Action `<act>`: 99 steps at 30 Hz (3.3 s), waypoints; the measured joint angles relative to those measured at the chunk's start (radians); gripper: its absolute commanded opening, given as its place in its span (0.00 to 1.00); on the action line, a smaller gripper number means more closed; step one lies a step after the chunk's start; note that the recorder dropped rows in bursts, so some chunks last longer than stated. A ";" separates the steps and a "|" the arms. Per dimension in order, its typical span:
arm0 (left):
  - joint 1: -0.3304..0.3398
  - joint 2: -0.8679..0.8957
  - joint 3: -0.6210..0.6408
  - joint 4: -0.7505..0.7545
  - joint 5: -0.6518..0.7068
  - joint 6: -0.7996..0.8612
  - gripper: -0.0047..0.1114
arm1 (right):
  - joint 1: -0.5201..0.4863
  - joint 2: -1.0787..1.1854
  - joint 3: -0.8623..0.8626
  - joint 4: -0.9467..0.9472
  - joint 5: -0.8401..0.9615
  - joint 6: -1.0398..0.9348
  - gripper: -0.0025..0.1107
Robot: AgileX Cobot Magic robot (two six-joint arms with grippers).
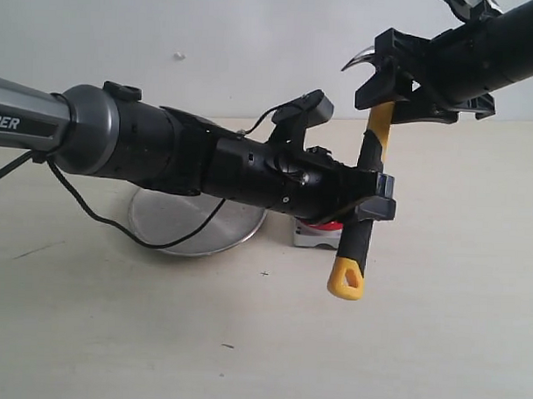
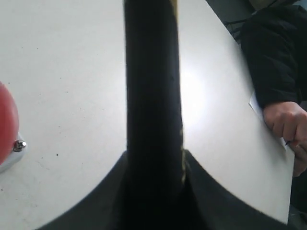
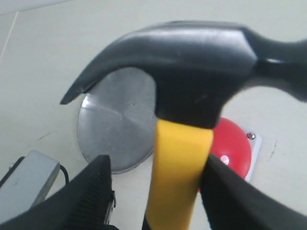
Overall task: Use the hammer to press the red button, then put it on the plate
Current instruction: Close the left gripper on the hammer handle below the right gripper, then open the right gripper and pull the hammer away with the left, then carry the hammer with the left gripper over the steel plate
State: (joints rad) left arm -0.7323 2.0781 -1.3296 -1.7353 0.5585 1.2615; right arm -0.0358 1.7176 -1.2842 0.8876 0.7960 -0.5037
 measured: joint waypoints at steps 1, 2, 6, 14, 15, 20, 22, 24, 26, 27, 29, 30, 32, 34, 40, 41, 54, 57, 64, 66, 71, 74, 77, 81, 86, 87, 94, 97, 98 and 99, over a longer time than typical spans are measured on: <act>0.000 0.000 0.000 0.000 -0.004 0.003 0.04 | 0.000 -0.005 0.000 -0.004 0.002 0.000 0.55; 0.000 0.000 0.000 0.003 -0.011 0.005 0.04 | 0.000 -0.011 0.000 -0.007 0.007 0.000 0.54; 0.000 -0.015 0.000 0.017 -0.070 0.003 0.04 | 0.000 -0.089 0.000 -0.033 0.024 0.002 0.50; -0.004 -0.098 0.055 0.097 -0.214 -0.016 0.04 | 0.000 -0.336 0.003 -0.248 0.044 0.119 0.26; -0.004 -0.117 0.067 0.098 -0.236 -0.016 0.04 | 0.000 -0.375 0.014 -0.265 0.044 0.126 0.20; -0.004 -0.214 0.140 0.098 -0.346 -0.016 0.04 | 0.000 -0.581 0.129 -0.291 -0.001 0.130 0.02; -0.004 -0.253 0.184 0.099 -0.379 -0.016 0.04 | 0.000 -0.673 0.198 -0.293 -0.033 0.119 0.02; -0.004 -0.291 0.232 0.100 -0.405 -0.014 0.04 | 0.000 -0.758 0.266 -0.293 -0.062 0.103 0.02; -0.004 -0.336 0.282 0.102 -0.422 -0.005 0.04 | 0.000 -0.853 0.345 -0.293 -0.106 0.094 0.02; -0.004 -0.360 0.310 0.102 -0.434 -0.002 0.04 | 0.000 -0.900 0.384 -0.293 -0.133 0.092 0.02; -0.004 -0.403 0.364 0.104 -0.454 0.003 0.04 | 0.000 -0.972 0.449 -0.281 -0.177 0.088 0.02; -0.004 -0.428 0.390 0.104 -0.464 0.005 0.04 | 0.000 -1.025 0.497 -0.267 -0.213 0.084 0.02; -0.004 -0.469 0.433 0.104 -0.483 0.011 0.04 | 0.000 -1.101 0.567 -0.237 -0.262 0.059 0.02; -0.009 -0.512 0.475 0.104 -0.516 0.020 0.04 | 0.000 -1.178 0.643 -0.198 -0.309 0.021 0.02; -0.055 -0.614 0.574 0.099 -0.640 0.028 0.04 | 0.000 -1.404 0.876 -0.008 -0.493 -0.155 0.02; -0.070 -0.630 0.582 0.097 -0.650 0.028 0.04 | 0.000 -1.448 0.919 0.032 -0.532 -0.189 0.02; -0.319 -0.646 0.584 0.097 -0.890 0.002 0.04 | 0.000 -1.588 1.227 0.120 -0.655 -0.224 0.02; -0.332 -0.630 0.584 0.097 -0.892 -0.004 0.04 | 0.000 -1.588 1.273 0.126 -0.657 -0.224 0.02; -0.332 -0.593 0.584 0.106 -0.907 -0.038 0.04 | 0.000 -1.588 1.279 0.134 -0.641 -0.202 0.02; -0.332 -0.591 0.584 0.142 -0.921 -0.067 0.04 | 0.000 -1.588 1.279 0.134 -0.639 -0.200 0.02; -0.332 -0.728 0.562 0.207 -0.966 -0.109 0.04 | 0.000 -1.588 1.279 0.150 -0.639 -0.191 0.02; -0.332 -0.848 0.529 0.244 -0.966 -0.109 0.04 | 0.000 -1.588 1.279 0.154 -0.639 -0.173 0.02; -0.332 -0.959 0.508 0.284 -0.964 -0.109 0.04 | 0.000 -1.588 1.279 0.156 -0.639 -0.165 0.02; -0.332 -1.021 0.499 0.334 -0.986 -0.109 0.04 | 0.000 -1.588 1.279 0.156 -0.639 -0.163 0.02; -0.332 -0.967 0.497 0.372 -1.019 -0.115 0.04 | 0.000 -1.588 1.279 0.156 -0.639 -0.163 0.02; -0.332 -0.938 0.497 0.381 -1.030 -0.115 0.04 | 0.000 -1.588 1.279 0.156 -0.639 -0.163 0.02; -0.295 -0.616 0.424 0.419 -1.024 -0.172 0.04 | 0.000 -1.588 1.279 0.156 -0.639 -0.161 0.02; -0.238 -0.451 0.365 0.435 -0.923 -0.237 0.04 | 0.000 -1.588 1.279 0.156 -0.639 -0.161 0.02; -0.215 -0.392 0.342 0.435 -0.856 -0.263 0.04 | 0.000 -1.588 1.279 0.156 -0.639 -0.161 0.02; -0.191 -0.333 0.319 0.435 -0.782 -0.285 0.04 | 0.000 -1.588 1.279 0.156 -0.639 -0.161 0.02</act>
State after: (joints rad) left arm -0.9235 1.7450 -1.0107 -1.3005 -0.2232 0.9767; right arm -0.0358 0.1293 -0.0053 1.0434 0.1567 -0.6650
